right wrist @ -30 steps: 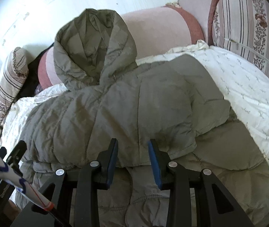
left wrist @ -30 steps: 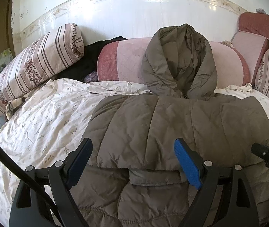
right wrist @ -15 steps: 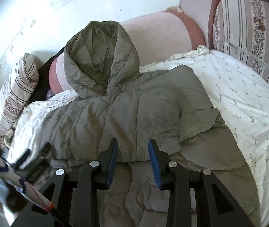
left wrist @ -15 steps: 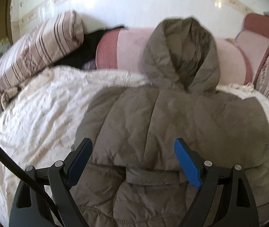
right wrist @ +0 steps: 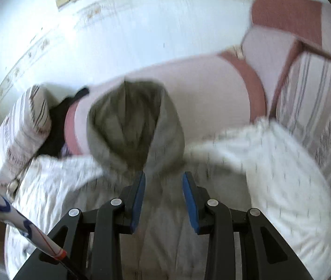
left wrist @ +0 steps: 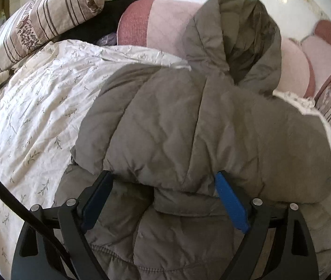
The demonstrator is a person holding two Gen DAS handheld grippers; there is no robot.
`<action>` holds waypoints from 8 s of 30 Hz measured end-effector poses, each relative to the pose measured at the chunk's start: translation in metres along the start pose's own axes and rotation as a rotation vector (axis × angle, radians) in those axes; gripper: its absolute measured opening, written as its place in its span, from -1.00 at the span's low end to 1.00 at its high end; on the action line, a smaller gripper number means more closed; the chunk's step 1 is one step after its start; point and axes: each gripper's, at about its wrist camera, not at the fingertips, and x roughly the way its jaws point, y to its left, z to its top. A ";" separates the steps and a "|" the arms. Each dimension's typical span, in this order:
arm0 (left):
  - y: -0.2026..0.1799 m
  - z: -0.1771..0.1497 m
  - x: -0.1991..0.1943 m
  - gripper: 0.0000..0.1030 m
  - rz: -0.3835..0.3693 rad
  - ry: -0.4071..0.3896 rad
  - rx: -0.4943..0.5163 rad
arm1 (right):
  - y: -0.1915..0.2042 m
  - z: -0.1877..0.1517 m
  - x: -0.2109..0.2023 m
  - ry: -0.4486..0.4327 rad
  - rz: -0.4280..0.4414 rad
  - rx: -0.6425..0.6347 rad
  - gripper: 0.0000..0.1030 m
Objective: Fold large clothes
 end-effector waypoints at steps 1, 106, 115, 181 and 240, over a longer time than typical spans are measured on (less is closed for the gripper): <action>0.002 0.001 -0.002 0.73 0.001 -0.015 -0.007 | 0.003 0.010 0.007 -0.007 0.003 -0.012 -0.30; 0.039 0.012 0.012 0.73 0.084 -0.048 -0.140 | 0.097 -0.152 0.131 0.164 0.217 -0.238 -0.66; 0.029 0.012 -0.001 0.73 0.070 -0.102 -0.117 | 0.003 -0.118 0.089 0.009 0.000 -0.080 -0.65; 0.043 -0.248 -0.146 0.94 0.193 -0.089 0.117 | -0.055 -0.399 -0.120 0.134 0.159 -0.131 -0.44; 0.217 -0.244 -0.173 0.57 -0.157 -0.020 -0.458 | -0.243 -0.371 -0.154 -0.007 0.105 0.523 0.36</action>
